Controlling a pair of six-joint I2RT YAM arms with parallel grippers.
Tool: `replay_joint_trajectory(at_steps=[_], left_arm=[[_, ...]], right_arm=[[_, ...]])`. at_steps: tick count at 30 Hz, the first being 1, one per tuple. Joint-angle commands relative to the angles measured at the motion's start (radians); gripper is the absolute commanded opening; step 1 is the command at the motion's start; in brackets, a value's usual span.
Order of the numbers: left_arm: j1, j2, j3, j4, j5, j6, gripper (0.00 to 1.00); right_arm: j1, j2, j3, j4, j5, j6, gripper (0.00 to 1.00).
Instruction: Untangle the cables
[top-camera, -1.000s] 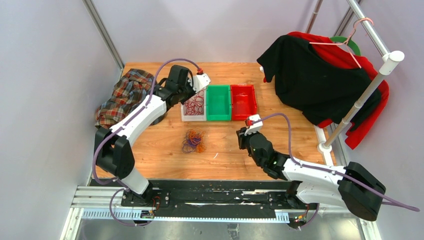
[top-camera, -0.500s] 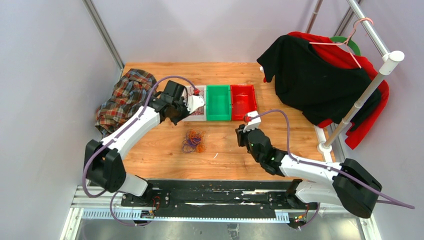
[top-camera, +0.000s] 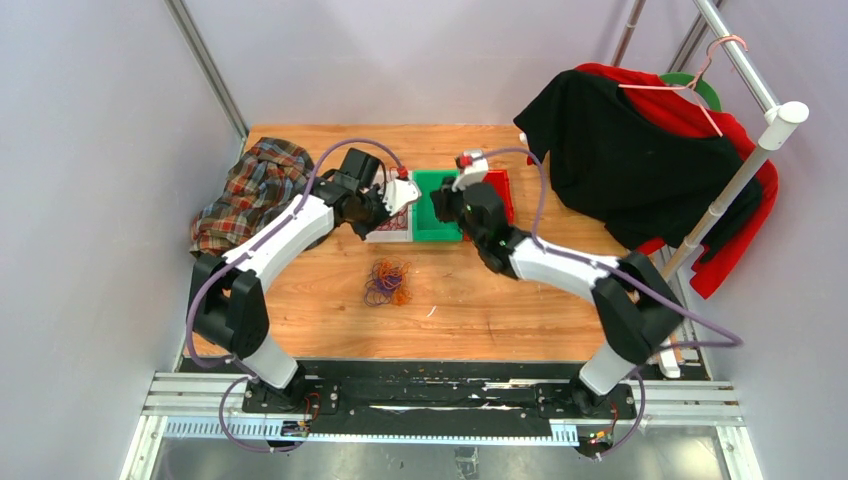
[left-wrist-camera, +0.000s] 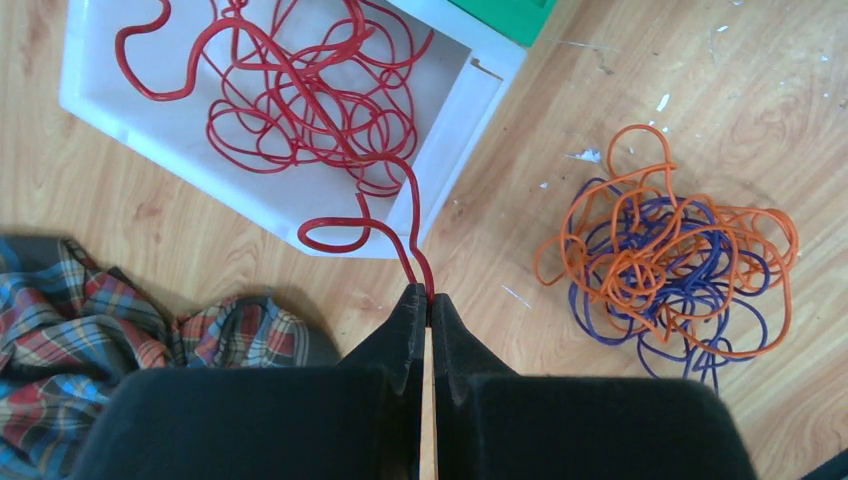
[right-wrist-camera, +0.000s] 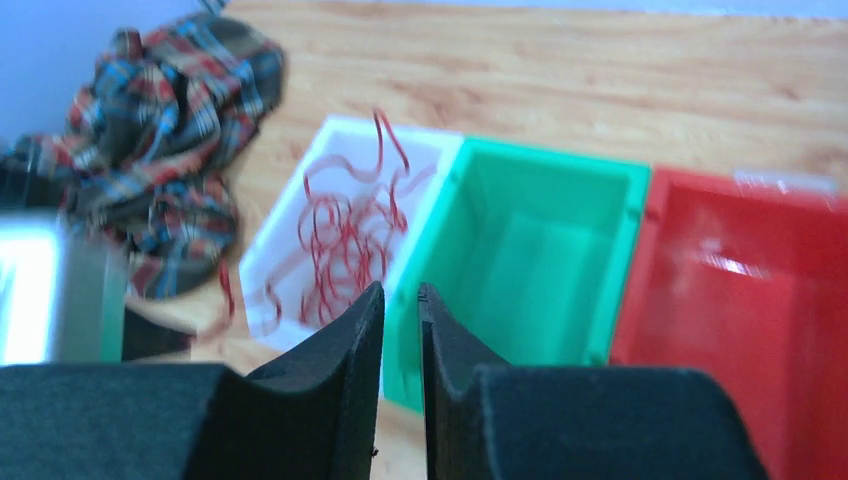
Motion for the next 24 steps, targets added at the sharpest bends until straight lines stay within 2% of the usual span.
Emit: replay_joint_trajectory(at_steps=[1, 8, 14, 20, 24], left_arm=[[0.013, -0.042, -0.019, 0.012, 0.082, -0.008, 0.0], [0.038, -0.148, -0.076, 0.019, 0.191, -0.001, 0.01], [0.059, -0.152, -0.07, 0.003, 0.217, -0.003, 0.01], [0.08, -0.116, -0.046, 0.045, 0.22, -0.024, 0.01], [0.1, -0.08, -0.036, 0.145, 0.183, -0.051, 0.0]], right_arm=[[-0.061, 0.208, 0.241, 0.011, -0.136, 0.063, 0.19], [-0.114, 0.555, 0.554, 0.053, -0.286, 0.24, 0.21], [-0.112, 0.691, 0.736, 0.015, -0.389, 0.257, 0.24], [-0.067, 0.685, 0.708, -0.045, -0.367, 0.153, 0.23], [-0.052, 0.661, 0.624, -0.037, -0.347, 0.108, 0.2]])
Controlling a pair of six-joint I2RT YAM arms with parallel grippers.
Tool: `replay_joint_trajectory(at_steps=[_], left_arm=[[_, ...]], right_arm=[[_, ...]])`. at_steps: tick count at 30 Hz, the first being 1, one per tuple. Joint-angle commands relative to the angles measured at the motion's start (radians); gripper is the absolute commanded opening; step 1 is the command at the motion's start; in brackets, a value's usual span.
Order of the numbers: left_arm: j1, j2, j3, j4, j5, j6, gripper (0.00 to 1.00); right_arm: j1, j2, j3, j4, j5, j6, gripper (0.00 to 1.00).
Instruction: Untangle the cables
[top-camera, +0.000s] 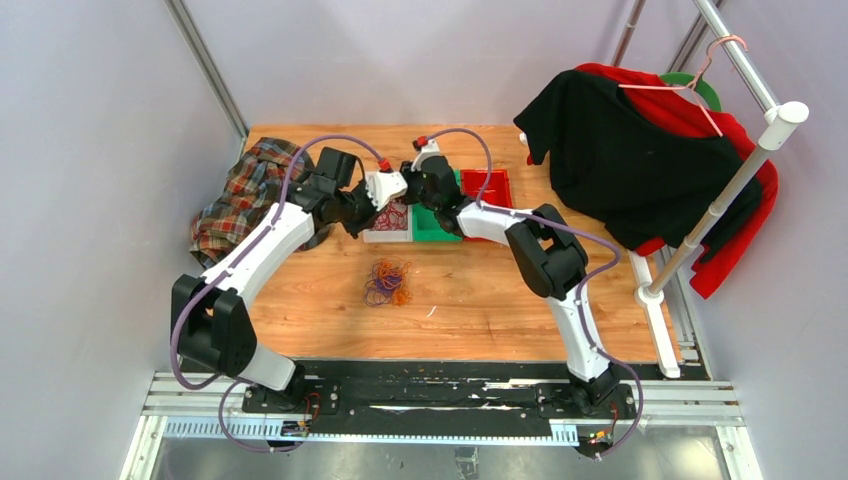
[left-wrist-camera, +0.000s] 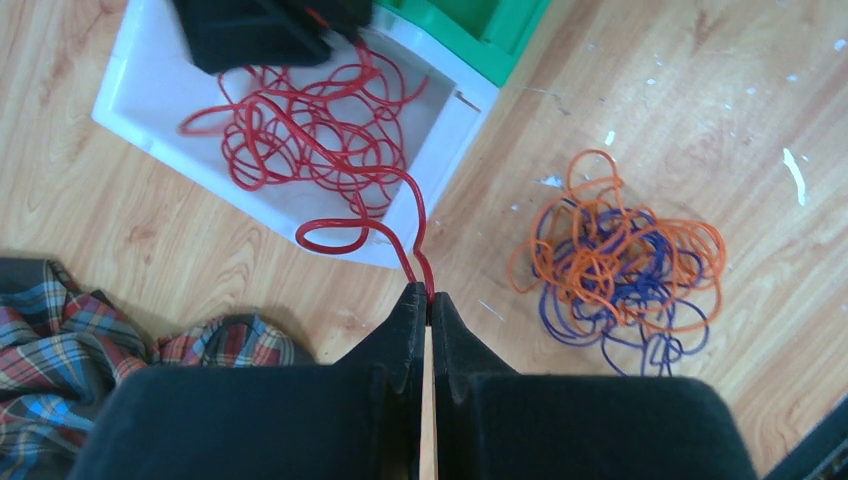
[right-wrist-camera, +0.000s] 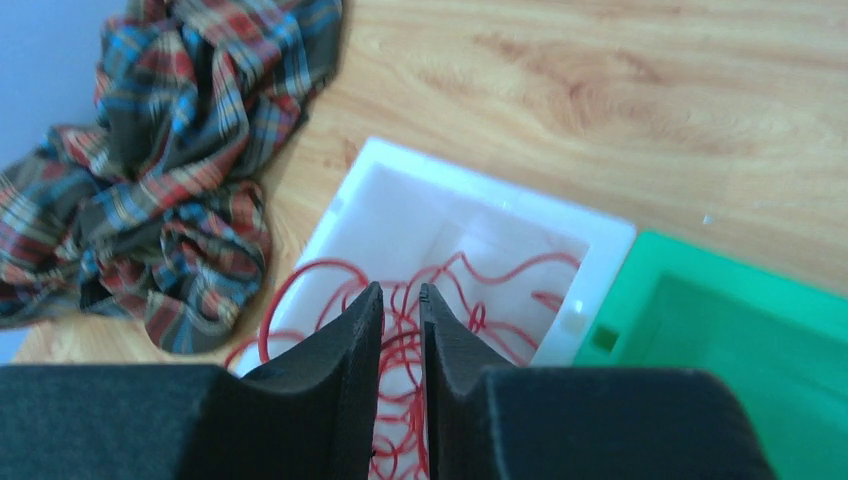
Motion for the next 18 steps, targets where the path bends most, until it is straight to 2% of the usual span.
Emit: replay_joint_trajectory(at_steps=[1, 4, 7, 14, 18], left_arm=[[0.026, 0.054, 0.034, 0.147, -0.033, -0.045, 0.01], [0.043, 0.12, 0.059, 0.232, -0.079, -0.078, 0.01], [0.048, 0.212, 0.111, 0.289, -0.135, -0.106, 0.01], [0.048, 0.344, 0.214, 0.295, -0.131, -0.151, 0.01], [0.05, 0.38, 0.224, 0.271, -0.102, -0.175, 0.01]], right_arm=[[0.035, -0.057, -0.077, -0.017, 0.016, -0.089, 0.2], [0.039, -0.103, -0.129, -0.027, 0.054, -0.142, 0.19], [0.033, -0.171, -0.226, 0.037, 0.083, -0.136, 0.2], [0.023, -0.331, -0.401, 0.145, 0.111, -0.084, 0.27], [0.012, -0.44, -0.575, 0.233, 0.145, -0.027, 0.29]])
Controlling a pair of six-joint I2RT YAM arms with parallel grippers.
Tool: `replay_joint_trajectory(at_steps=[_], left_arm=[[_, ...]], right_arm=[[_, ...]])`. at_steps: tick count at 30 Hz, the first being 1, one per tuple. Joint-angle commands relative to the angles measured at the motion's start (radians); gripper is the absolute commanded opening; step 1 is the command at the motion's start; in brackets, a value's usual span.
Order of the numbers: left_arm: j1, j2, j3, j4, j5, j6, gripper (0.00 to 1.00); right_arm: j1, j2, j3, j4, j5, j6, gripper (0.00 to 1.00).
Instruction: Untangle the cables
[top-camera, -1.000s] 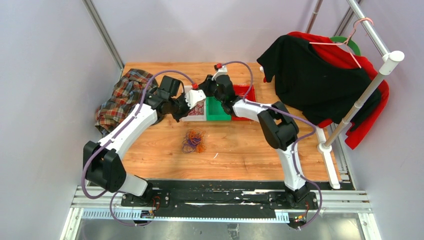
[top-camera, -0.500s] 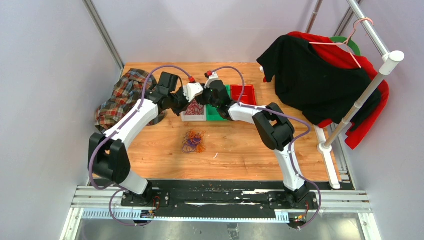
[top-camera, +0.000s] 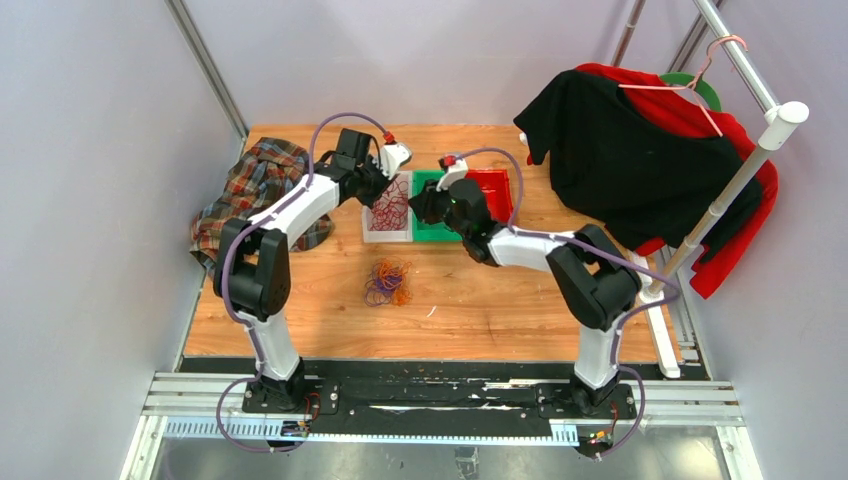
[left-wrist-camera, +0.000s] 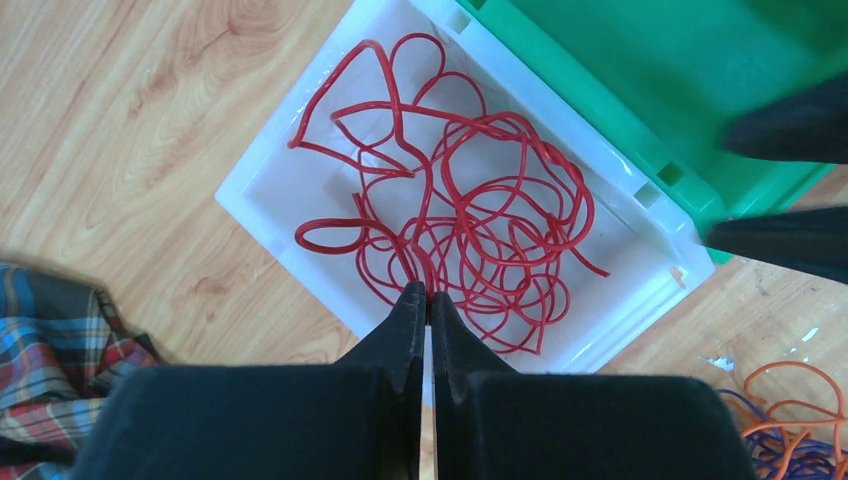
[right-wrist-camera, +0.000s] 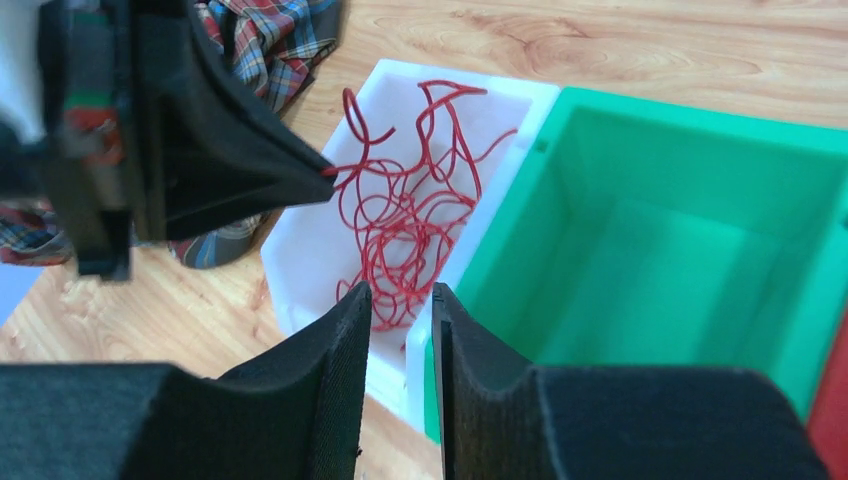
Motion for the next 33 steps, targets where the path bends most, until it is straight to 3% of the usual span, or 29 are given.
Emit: replay_joint_trajectory(at_steps=[1, 12, 14, 18, 22, 28, 33], left_arm=[[0.003, 0.025, 0.028, 0.013, 0.026, -0.045, 0.01], [-0.028, 0.036, -0.07, 0.075, 0.001, -0.023, 0.03], [-0.031, 0.039, -0.063, 0.056, -0.013, -0.021, 0.14], [-0.029, 0.009, -0.035, 0.002, -0.019, -0.031, 0.47], [-0.004, -0.06, 0.0, -0.082, 0.068, -0.017, 0.74], [0.007, -0.148, 0.089, -0.237, 0.119, 0.029, 0.86], [0.008, -0.216, 0.069, -0.389, 0.224, 0.1, 0.92]], right_arm=[[-0.016, -0.127, -0.176, 0.138, 0.064, 0.064, 0.3], [-0.018, -0.309, -0.502, 0.228, 0.151, 0.107, 0.3], [-0.018, -0.33, -0.522, 0.226, 0.152, 0.106, 0.3], [-0.018, -0.376, -0.55, 0.223, 0.167, 0.097, 0.31], [-0.017, -0.425, -0.554, 0.194, 0.177, 0.081, 0.34], [-0.011, -0.476, -0.555, 0.159, 0.18, 0.056, 0.38], [0.007, -0.505, -0.555, 0.131, 0.185, 0.038, 0.38]])
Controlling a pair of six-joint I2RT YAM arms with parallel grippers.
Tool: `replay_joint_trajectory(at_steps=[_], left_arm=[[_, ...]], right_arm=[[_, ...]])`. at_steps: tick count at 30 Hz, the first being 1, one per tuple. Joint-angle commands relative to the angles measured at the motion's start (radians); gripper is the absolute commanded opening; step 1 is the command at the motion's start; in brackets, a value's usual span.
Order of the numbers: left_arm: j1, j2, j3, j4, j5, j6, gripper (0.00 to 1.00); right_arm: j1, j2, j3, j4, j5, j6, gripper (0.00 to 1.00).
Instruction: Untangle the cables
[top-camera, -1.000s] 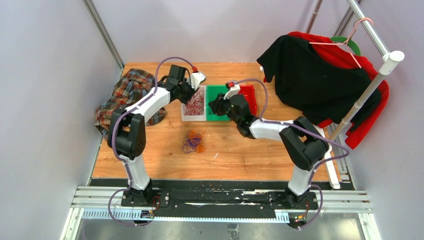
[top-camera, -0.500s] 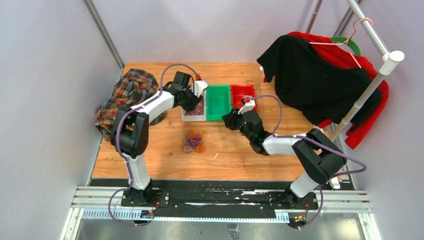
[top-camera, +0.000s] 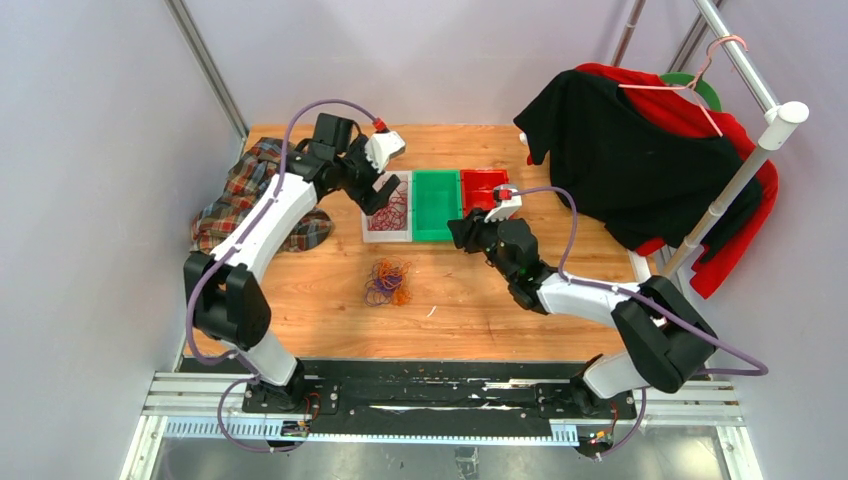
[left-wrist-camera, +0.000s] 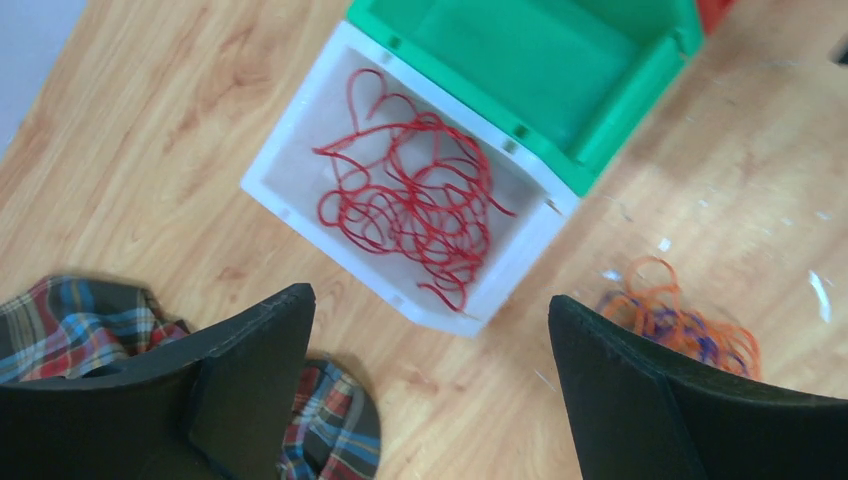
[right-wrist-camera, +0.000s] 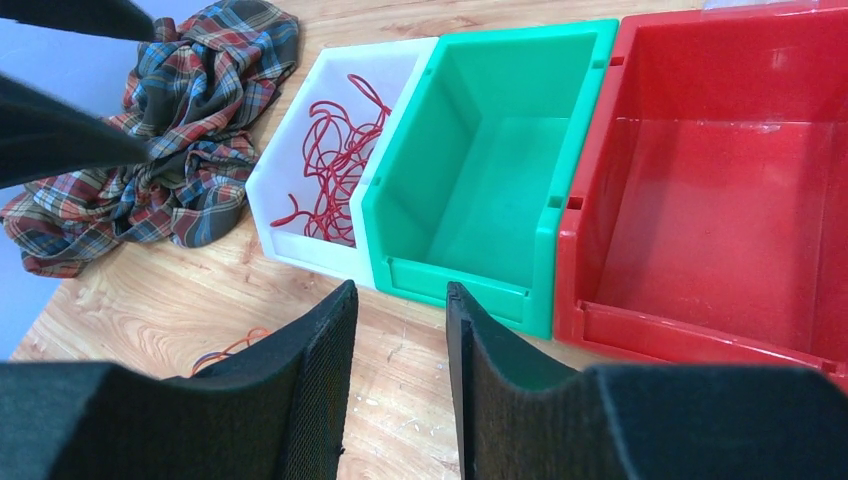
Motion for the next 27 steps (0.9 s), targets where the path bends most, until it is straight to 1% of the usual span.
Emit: replay_joint_trajectory(at_steps=[1, 6, 8, 9, 13, 18, 21, 23, 25, 27], left_arm=[[0.002, -0.068, -0.029, -0.202, 0.134, 0.09, 0.92], [-0.008, -0.157, -0.206, -0.234, 0.214, 0.157, 0.89], [-0.03, -0.174, -0.263, -0.234, 0.224, 0.156, 0.85], [-0.041, -0.176, -0.291, -0.235, 0.235, 0.149, 0.82], [-0.07, -0.152, -0.336, -0.222, 0.26, 0.1, 0.73], [-0.072, -0.112, -0.356, -0.111, 0.213, 0.016, 0.6], [-0.073, -0.096, -0.362, -0.099, 0.227, 0.003, 0.5], [-0.073, -0.098, -0.38, -0.09, 0.24, -0.001, 0.4], [-0.072, -0.106, -0.395, -0.081, 0.249, -0.012, 0.23], [-0.073, -0.12, -0.402, -0.081, 0.275, -0.028, 0.08]], right_arm=[[0.016, -0.036, -0.01, -0.021, 0.027, -0.032, 0.38], [0.036, -0.041, -0.021, -0.028, 0.021, -0.032, 0.38], [0.047, -0.038, -0.028, -0.026, 0.021, -0.03, 0.38], [0.052, -0.035, -0.03, -0.025, 0.021, -0.027, 0.38], [0.071, -0.026, -0.041, -0.013, 0.012, -0.026, 0.38], [0.104, -0.014, -0.049, -0.012, 0.002, -0.032, 0.37], [0.118, -0.007, -0.061, 0.005, -0.008, -0.024, 0.37], [0.128, 0.007, -0.06, 0.011, -0.022, -0.022, 0.37], [0.143, 0.019, -0.059, 0.02, -0.033, -0.017, 0.37], [0.156, 0.033, -0.059, 0.036, -0.046, -0.009, 0.38]])
